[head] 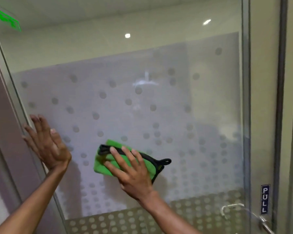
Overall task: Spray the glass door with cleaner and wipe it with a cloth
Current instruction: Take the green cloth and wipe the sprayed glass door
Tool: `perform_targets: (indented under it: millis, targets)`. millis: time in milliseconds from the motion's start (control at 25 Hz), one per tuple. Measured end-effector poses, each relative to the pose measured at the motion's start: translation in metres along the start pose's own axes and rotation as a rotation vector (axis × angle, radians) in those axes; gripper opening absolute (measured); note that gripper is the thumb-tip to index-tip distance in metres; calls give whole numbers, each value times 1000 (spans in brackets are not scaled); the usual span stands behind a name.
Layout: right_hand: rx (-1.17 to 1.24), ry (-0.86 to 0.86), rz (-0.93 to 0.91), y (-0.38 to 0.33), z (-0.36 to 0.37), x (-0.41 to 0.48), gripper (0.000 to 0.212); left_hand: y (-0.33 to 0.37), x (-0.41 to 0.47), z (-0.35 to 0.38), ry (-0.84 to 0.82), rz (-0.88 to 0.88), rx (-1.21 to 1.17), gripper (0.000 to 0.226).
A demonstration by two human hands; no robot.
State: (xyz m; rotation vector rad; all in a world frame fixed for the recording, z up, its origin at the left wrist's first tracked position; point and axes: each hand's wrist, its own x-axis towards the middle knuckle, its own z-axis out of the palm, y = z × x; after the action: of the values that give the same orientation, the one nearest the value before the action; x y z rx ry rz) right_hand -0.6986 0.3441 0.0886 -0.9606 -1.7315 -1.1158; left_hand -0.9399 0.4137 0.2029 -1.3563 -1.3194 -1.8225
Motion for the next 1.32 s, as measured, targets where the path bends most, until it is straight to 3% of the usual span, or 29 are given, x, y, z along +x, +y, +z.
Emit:
perform_targets:
  millis: [80, 240, 400, 520, 640, 720, 880, 1000, 1080, 1160, 1320]
  targets:
    - [-33, -63, -11, 33, -12, -45, 60, -1, -1, 0, -15, -4, -11, 54]
    - [-169, 133, 406, 126, -67, -89, 74, 2, -1, -1, -29, -8, -32, 57]
    - [-101, 345, 802, 205, -108, -14, 60, 2, -2, -1, -24, -13, -9, 54]
    - [-67, 420, 945, 216, -115, 79, 53, 2, -1, 2, -17, -9, -3, 55]
    - [-112, 423, 828, 155, -88, 148, 59, 2, -2, 3, -14, -6, 0, 56]
    - [-91, 327, 591, 87, -55, 158, 68, 2, 0, 3, -13, -4, -6, 57]
    - [8, 50, 74, 2, -8, 73, 67, 0, -2, 0, -25, 6, -10, 57]
    - [-36, -30, -46, 34, -9, -4, 63, -1, 0, -1, -46, 1, -12, 57]
    - [-88, 56, 111, 78, -30, -25, 70, -2, -1, -1, -54, 8, -7, 57]
    - [-187, 190, 406, 130, -60, -19, 78, -1, -1, 0, -62, 11, -4, 58]
    - [-157, 393, 860, 223, -118, 38, 60, 0, -1, -1, -50, 2, 5, 57]
